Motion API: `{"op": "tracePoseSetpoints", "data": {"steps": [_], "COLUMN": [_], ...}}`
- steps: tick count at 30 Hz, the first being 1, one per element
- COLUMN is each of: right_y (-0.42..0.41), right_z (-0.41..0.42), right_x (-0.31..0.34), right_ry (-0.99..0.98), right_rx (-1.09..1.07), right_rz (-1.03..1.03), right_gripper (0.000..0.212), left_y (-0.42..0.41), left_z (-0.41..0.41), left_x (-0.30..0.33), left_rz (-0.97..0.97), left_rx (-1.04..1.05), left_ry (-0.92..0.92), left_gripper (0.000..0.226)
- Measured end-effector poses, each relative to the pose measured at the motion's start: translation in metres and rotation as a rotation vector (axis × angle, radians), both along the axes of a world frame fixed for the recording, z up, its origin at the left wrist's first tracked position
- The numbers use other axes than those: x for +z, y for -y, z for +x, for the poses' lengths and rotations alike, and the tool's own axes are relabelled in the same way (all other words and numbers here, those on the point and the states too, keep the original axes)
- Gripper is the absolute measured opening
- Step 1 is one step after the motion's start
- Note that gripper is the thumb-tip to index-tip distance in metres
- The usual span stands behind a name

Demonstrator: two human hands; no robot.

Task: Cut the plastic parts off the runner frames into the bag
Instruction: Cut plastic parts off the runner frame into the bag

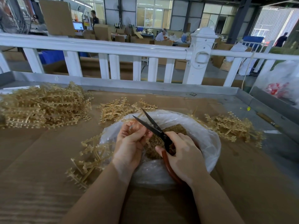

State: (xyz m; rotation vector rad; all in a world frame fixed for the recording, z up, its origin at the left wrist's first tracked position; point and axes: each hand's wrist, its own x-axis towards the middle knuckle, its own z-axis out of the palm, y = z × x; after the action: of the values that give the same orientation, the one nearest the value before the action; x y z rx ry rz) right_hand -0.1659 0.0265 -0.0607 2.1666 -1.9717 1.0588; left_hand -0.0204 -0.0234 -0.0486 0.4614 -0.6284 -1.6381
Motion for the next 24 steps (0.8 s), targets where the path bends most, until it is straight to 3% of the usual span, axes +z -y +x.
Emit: {"op": "tracePoseSetpoints", "data": {"steps": [11, 24], "right_y": [-0.0008, -0.0034], "right_z": [-0.001, 0.001], "right_x": [0.0014, 0.0053], "right_ry": [-0.04, -0.042], "right_rx": [0.034, 0.059], "right_rz": [0.041, 0.02], "right_gripper": [0.04, 0.045], "left_y": [0.0012, -0.004], "left_z": [-0.0042, -0.0048], "left_x": [-0.0003, 0.0047], "left_rz": [0.068, 0.009], "left_rx": [0.104, 0.063], "left_ry": [-0.006, 0.086], "left_gripper": [0.023, 0.023]}}
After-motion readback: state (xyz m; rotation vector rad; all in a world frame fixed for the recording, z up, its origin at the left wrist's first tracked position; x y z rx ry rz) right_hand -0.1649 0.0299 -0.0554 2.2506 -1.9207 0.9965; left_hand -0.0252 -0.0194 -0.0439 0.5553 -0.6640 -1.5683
